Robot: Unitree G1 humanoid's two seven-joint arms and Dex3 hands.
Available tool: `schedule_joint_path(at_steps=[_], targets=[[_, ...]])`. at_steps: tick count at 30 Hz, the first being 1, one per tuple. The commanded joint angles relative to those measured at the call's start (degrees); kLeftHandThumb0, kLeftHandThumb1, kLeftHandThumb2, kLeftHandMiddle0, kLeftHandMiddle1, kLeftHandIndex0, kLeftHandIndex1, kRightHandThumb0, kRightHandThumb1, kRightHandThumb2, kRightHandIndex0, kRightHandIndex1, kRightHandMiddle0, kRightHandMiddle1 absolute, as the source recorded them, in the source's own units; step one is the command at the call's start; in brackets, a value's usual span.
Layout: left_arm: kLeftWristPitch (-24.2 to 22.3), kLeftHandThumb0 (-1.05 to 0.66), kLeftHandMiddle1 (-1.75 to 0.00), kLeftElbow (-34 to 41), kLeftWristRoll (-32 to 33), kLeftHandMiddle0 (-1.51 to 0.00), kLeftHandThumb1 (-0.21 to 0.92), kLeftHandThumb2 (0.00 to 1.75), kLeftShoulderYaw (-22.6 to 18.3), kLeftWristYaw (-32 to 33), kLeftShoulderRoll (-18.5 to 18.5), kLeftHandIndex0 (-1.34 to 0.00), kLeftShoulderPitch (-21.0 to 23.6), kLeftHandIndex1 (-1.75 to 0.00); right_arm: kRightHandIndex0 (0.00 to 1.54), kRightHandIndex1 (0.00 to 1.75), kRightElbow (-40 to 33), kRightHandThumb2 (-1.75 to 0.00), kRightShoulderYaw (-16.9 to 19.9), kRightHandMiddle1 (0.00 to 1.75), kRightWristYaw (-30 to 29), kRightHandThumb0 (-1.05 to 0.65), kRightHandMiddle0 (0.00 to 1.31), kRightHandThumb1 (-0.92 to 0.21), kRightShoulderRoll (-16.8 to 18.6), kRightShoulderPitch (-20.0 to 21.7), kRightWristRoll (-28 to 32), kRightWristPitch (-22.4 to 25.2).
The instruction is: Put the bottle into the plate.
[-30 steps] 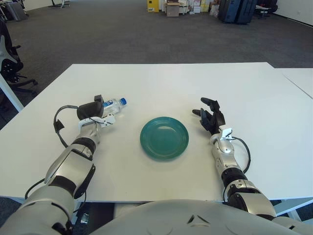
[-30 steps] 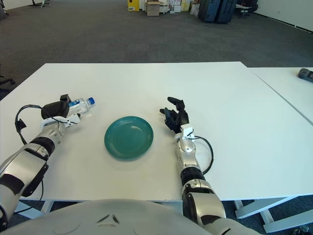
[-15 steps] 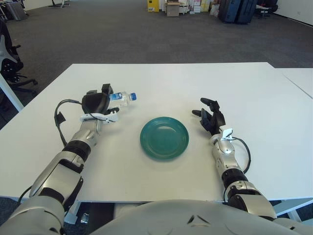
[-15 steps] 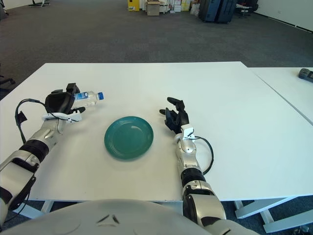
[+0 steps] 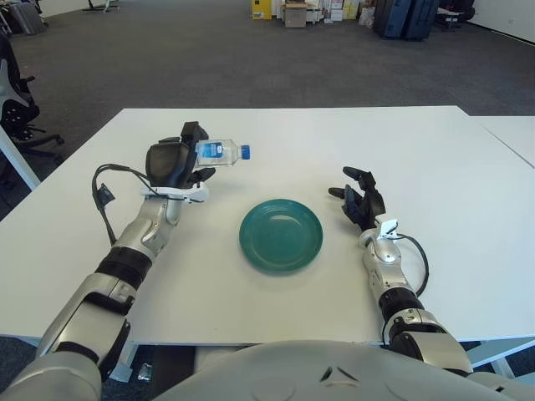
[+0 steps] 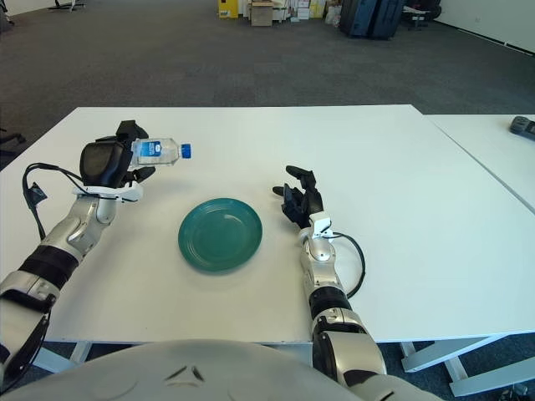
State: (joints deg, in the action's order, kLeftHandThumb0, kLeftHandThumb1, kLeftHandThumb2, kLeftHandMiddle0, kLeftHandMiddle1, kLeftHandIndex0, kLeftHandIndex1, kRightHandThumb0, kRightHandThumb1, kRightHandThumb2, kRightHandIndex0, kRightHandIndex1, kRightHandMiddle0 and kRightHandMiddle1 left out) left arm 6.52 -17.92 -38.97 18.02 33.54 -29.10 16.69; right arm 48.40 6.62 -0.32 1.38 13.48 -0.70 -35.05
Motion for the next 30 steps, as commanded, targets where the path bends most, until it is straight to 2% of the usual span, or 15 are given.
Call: schedule_joint_path(at_steps=[1,11,16,24,30], targets=[[2.4,-0.43,-1.75,8.8,2.3,-1.14,0.41,1.19,-2.3,-3.0,1.1,-0.53,-1.7,-1.75,0.6,0.71,2.3,-0.75,-0.1,0.95,-0.2,-0.64,0.09,-0.92,0.3,-3.4,0.5,2.0],[5.5,-0.43,-1.75,16.4,3.6,-1.15,0.42,1.19,-3.4,-9.3,4.4,-0.53,-4.3,-1.75,0.6,0.72,2.2,-0.75,-0.3,0.95,-0.3,-0.66,0.08,-0.92,0.4,-3.3,0.5,2.9],[6.6,-0.43,-1.75,19.0,3.3,-1.14,0.42,1.18,-3.4,-12.8,4.9,-0.52,-5.4,-1.75,0.59,0.72,2.3,-0.75,-0.3,0.95,0.1,-0.66,0.07,-0.92,0.5,-3.2,0.8,2.9],[8.3,-0.43,-1.75,23.3,1.3,-1.14,0.42,1.19,-1.1,-17.2,6.4,-0.53,-9.0,-1.75,0.59,0.72,2.5,-0.74,0.1,0.95,1.1,-0.65,0.07,-0.92,0.5,-3.1,1.6,2.7],[9.1,-0.43,-1.75,22.5,0.8,-1.14,0.41,1.19,0.3,-21.9,6.6,-0.53,-9.1,-1.75,0.58,0.71,2.6,-0.73,0.3,0.94,1.7,-0.64,0.06,-0.92,0.7,-2.9,2.0,2.6]])
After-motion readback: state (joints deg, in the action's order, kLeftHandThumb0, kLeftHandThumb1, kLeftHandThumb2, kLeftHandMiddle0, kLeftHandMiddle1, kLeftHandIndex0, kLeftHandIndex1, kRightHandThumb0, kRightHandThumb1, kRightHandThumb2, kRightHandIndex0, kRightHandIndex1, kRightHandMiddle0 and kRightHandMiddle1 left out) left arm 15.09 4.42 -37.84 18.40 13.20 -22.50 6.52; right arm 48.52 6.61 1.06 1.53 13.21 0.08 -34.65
